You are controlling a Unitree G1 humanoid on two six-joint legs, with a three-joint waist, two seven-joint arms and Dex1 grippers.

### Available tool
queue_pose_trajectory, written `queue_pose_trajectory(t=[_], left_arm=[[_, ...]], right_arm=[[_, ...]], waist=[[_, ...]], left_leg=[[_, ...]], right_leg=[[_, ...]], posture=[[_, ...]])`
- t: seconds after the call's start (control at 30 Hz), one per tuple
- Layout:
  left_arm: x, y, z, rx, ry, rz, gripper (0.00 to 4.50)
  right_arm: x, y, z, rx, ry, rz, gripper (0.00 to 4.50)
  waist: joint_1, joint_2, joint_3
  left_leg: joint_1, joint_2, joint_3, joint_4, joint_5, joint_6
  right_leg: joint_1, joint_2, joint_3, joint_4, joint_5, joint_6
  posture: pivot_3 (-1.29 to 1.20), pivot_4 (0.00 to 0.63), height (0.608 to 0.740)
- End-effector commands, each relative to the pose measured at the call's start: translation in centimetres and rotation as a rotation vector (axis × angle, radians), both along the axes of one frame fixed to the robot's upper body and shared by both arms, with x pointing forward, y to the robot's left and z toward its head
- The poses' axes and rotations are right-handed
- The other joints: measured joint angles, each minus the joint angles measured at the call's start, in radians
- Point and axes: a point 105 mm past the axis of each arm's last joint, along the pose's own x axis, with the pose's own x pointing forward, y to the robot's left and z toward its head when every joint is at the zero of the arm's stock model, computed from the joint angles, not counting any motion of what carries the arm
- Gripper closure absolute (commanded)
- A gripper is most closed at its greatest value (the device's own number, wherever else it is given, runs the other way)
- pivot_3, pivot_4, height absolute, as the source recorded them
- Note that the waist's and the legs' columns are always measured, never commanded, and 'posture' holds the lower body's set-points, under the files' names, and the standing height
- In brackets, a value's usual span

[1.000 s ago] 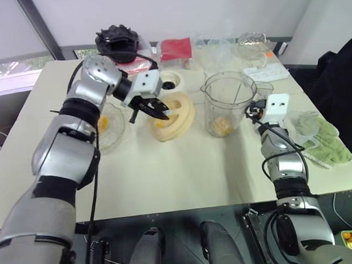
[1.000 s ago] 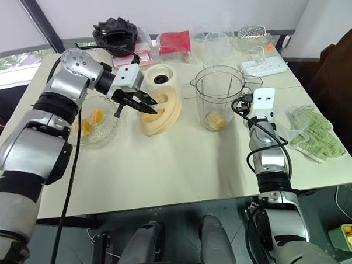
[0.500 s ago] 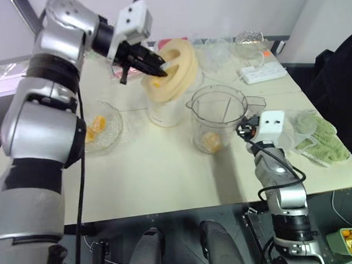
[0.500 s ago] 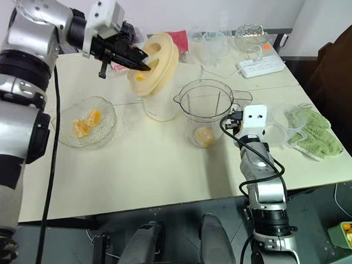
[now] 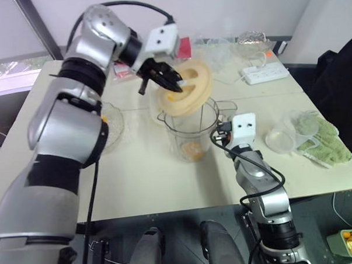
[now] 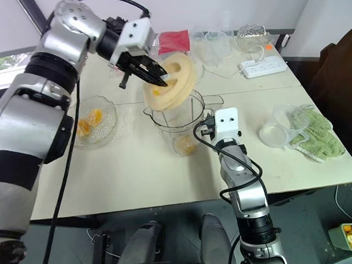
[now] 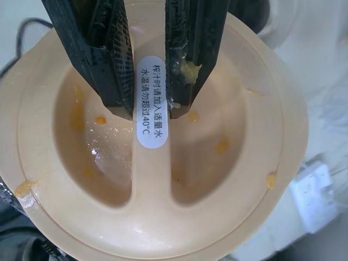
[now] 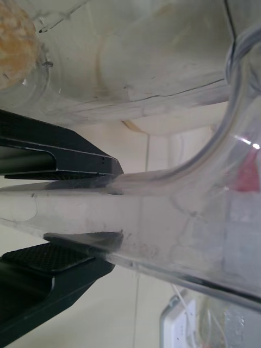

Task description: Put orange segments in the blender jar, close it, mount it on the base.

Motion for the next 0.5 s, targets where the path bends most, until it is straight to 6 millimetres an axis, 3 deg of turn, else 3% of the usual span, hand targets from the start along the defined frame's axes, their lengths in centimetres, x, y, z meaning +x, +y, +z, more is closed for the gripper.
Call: queue_pose_trajectory(t=[0.03,0.23,0.5], left_arm=[[-0.7,-1.4,1.9,0.024,-0.070,-0.055,4.28],[-1.1,-2.7,0.9,0.077,-0.062,-0.096,4.28],[-1.6,-2.3,-1.9,0.209,-0.040,-0.156,4.28]], right_arm=[[-0.8,1.0,1.1,-0.003,-0.060,0.042,3.58],[-1.1,0.4,-1.0,-0.037,-0.017,0.021,3.58],[-1.1,0.0,-1.3,-0.040,-0.022,-0.004,3.58]], waist=[[-0.003,0.000,0.000],[-0.002,0.000,0.000],[0.000,0.000,0.000]], left_leg=[[0.000,0.000,0.000,0.000,0.000,0.000],[0.001,0.000,0.000,0.000,0.000,0.000],[0.001,0.000,0.000,0.000,0.000,0.000]], right_leg=[[0.000,0.000,0.000,0.000,0.000,0.000],[0.000,0.000,0.000,0.000,0.000,0.000],[0.001,0.000,0.001,0.000,0.000,0.000]], posture=[[0.00,0.150,0.740],[0.00,0.150,0.740],[0.00,0.150,0.740]])
